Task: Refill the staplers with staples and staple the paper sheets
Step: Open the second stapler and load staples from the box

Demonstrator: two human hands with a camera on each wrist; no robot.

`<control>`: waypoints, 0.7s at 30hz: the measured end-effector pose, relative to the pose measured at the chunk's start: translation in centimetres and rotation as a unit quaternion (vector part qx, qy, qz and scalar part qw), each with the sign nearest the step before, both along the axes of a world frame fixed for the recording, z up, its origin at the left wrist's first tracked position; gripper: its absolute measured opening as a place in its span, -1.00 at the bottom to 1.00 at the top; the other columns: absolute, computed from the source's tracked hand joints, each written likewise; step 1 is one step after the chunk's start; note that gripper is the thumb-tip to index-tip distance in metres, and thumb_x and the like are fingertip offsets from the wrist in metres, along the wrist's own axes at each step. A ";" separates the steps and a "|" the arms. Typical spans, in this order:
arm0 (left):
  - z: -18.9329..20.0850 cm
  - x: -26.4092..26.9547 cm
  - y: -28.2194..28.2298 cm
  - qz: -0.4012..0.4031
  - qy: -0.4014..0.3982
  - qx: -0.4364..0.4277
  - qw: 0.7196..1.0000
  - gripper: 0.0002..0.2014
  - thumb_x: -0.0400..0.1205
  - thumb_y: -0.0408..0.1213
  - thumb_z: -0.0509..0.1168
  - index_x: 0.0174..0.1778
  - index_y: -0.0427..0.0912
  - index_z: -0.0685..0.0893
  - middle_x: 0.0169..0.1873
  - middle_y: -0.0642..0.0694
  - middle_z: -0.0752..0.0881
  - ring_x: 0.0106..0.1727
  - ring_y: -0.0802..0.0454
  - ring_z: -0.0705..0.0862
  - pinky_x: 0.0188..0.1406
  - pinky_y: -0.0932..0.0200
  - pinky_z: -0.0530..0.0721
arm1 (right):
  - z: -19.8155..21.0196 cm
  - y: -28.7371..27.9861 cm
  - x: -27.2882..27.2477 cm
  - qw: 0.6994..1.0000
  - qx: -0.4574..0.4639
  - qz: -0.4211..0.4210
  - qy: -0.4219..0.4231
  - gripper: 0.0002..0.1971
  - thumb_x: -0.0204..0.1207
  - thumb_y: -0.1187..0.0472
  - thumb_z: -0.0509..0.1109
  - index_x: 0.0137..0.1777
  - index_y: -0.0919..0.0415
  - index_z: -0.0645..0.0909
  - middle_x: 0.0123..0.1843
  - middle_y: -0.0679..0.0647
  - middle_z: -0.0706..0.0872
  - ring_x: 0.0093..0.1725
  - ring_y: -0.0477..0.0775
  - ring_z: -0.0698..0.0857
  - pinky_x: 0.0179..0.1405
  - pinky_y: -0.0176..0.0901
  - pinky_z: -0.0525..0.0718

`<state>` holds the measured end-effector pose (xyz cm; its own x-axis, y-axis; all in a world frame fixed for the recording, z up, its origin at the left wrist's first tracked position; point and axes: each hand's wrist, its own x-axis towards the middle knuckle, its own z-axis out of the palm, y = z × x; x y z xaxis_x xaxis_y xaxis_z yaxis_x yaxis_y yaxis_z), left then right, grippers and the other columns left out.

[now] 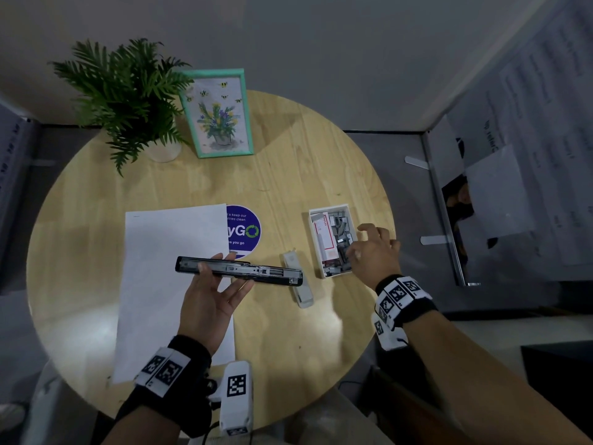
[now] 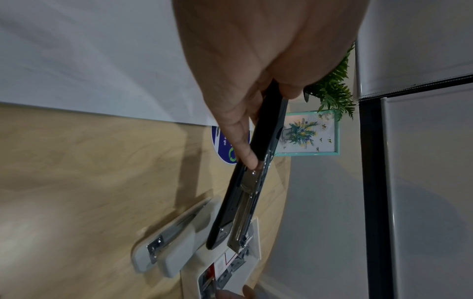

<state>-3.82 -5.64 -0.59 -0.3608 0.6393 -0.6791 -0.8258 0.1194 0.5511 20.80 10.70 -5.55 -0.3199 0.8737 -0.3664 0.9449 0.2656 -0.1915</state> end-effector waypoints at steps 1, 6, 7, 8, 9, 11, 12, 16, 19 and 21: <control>0.0 0.0 0.1 -0.002 0.001 0.003 1.000 -0.67 0.76 -0.04 0.02 0.20 -0.18 0.54 0.30 -0.14 0.68 0.23 -0.25 0.72 0.09 -0.08 0.77 | 0.0 -0.2 -0.2 1.000 -0.013 0.002 -0.010 -0.86 0.42 0.23 0.40 -0.23 0.01 0.78 0.49 0.00 0.44 0.46 0.20 0.31 0.39 0.26 0.26; 0.1 -0.1 0.3 -0.008 0.004 0.015 1.000 -0.66 0.76 -0.04 0.01 0.22 -0.17 0.54 0.29 -0.15 0.68 0.10 -0.21 0.79 0.10 -0.08 0.77 | -0.1 -0.2 -0.6 0.995 -0.061 0.008 -0.073 -0.86 0.38 0.24 0.42 -0.24 -0.02 0.77 0.57 0.02 0.29 0.56 0.25 0.17 0.45 0.41 0.20; 0.0 -0.1 0.3 -0.009 0.005 0.015 1.000 -0.66 0.76 -0.04 0.01 0.22 -0.17 0.54 0.29 -0.15 0.68 0.10 -0.21 0.78 0.11 -0.08 0.77 | -0.2 -0.1 -0.6 0.995 -0.061 0.012 -0.083 -0.87 0.38 0.22 0.42 -0.22 -0.02 0.77 0.58 0.02 0.28 0.57 0.26 0.16 0.45 0.42 0.20; 0.0 -0.1 0.3 -0.009 0.006 0.014 1.000 -0.67 0.76 -0.04 0.01 0.21 -0.17 0.54 0.29 -0.15 0.68 0.10 -0.22 0.78 0.11 -0.09 0.76 | -0.2 0.0 -0.7 0.994 -0.062 0.018 -0.093 -0.88 0.38 0.20 0.41 -0.21 -0.02 0.77 0.58 0.02 0.27 0.57 0.26 0.16 0.45 0.43 0.20; 0.0 -0.1 0.3 -0.009 0.006 0.013 1.000 -0.67 0.76 -0.05 0.01 0.20 -0.17 0.55 0.29 -0.15 0.68 0.11 -0.22 0.78 0.11 -0.09 0.76 | -0.2 0.2 -0.8 0.992 -0.064 0.025 -0.102 -0.88 0.38 0.18 0.41 -0.19 -0.02 0.77 0.59 0.03 0.26 0.58 0.26 0.15 0.45 0.44 0.21; -0.1 -0.1 0.2 -0.006 0.000 0.012 1.000 -0.68 0.76 -0.05 0.01 0.17 -0.16 0.57 0.31 -0.14 0.67 0.12 -0.24 0.77 0.12 -0.10 0.76 | -0.3 0.5 -1.0 0.990 -0.075 0.036 -0.117 -0.89 0.39 0.13 0.43 -0.13 0.00 0.76 0.61 0.03 0.23 0.59 0.27 0.14 0.46 0.46 0.20; -0.1 -0.1 0.1 -0.005 -0.002 0.013 1.000 -0.68 0.76 -0.05 0.02 0.16 -0.16 0.58 0.31 -0.14 0.67 0.13 -0.25 0.77 0.12 -0.11 0.75 | -0.3 0.7 -1.1 0.988 -0.081 0.041 -0.123 -0.88 0.40 0.10 0.44 -0.11 0.01 0.76 0.62 0.03 0.22 0.59 0.27 0.14 0.46 0.46 0.20; -0.1 0.0 -0.1 -0.002 -0.004 0.010 1.000 -0.68 0.76 -0.06 0.01 0.13 -0.15 0.59 0.28 -0.13 0.69 0.17 -0.30 0.72 0.12 -0.12 0.75 | -0.4 1.1 -1.3 0.983 -0.094 0.058 -0.145 -0.83 0.41 0.02 0.46 -0.05 0.02 0.75 0.64 0.04 0.21 0.61 0.28 0.12 0.47 0.46 0.18; 0.0 -0.1 -0.1 0.005 -0.007 0.011 1.000 -0.68 0.76 -0.06 0.03 0.12 -0.16 0.60 0.18 -0.09 0.76 0.09 -0.25 0.78 0.06 -0.09 0.78 | -0.3 1.2 -1.3 0.984 -0.099 0.060 -0.136 -0.90 0.43 0.10 0.44 -0.10 0.01 0.76 0.62 0.06 0.24 0.61 0.29 0.12 0.47 0.47 0.18; -0.1 -0.2 -0.2 0.009 -0.001 0.008 1.000 -0.69 0.76 -0.06 0.03 0.13 -0.16 0.60 0.13 -0.06 0.79 0.06 -0.23 0.80 0.05 -0.09 0.79 | -0.2 1.2 -1.0 0.988 -0.099 0.051 -0.103 -0.96 0.42 0.13 0.46 -0.18 0.00 0.75 0.60 0.06 0.27 0.61 0.28 0.14 0.47 0.47 0.18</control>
<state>-3.97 -5.87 -0.65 -0.3703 0.6440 -0.6695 -0.8291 0.0958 0.5508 19.75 11.86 -5.76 -0.3037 0.7455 -0.5934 0.9392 0.3390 -0.0548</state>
